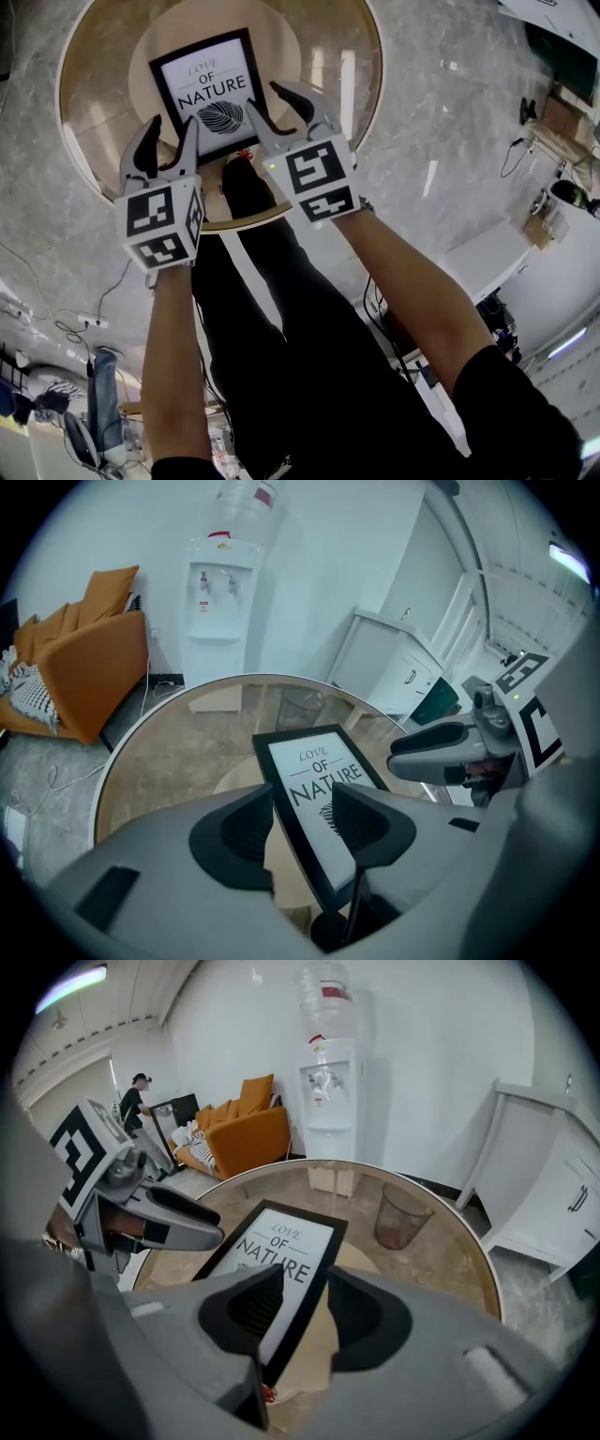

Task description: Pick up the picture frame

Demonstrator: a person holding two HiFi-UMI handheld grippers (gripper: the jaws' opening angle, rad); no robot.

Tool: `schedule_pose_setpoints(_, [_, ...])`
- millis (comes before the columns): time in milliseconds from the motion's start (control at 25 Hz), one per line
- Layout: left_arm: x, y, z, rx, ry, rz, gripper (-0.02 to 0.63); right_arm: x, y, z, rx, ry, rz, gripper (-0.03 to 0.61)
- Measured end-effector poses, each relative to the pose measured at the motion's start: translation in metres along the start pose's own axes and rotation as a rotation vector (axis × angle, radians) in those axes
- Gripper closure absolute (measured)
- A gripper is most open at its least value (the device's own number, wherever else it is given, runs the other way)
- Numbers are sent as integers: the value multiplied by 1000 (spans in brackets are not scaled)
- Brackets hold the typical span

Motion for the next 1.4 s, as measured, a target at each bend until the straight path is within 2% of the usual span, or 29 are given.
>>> schedule_pose_setpoints(280, [14,-6,17,-62,-52,-34,403,15,3,11,45,-49,-2,431])
schedule_pose_setpoints(400, [19,-5,21,-44,-64,-34,403,21,1,17,56,-69,-10,430])
schedule_pose_setpoints(520, [24,-3,29,-12,-85,-34,404,26,1,25,114,-90,-7,431])
schedule_pose_setpoints(760, [25,-9,31,-79,-89,-45,428,39,6,34,247,-126,-30,431])
schedule_pose_setpoints(960, [26,-10,31,-54,-100,-4,462,38,9,37,333,-129,-67,452])
schedule_pose_setpoints(1040, [26,-10,30,-71,-105,10,480,39,10,36,366,-134,-71,464])
schedule_pose_setpoints(1160, [25,-11,27,-85,-116,6,491,37,12,34,374,-140,-76,480])
schedule_pose_setpoints(1400, [22,-10,20,-42,-121,36,511,23,12,37,391,-119,-76,502])
Point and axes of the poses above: the fingertips, and each gripper's own axes: x forward along the fingers, y to its right, z out of its underside, the point moved 6 cm from there along -x, backward along the fingers, and after that the axes turned 1 degree about y, right-handed, at the moved point
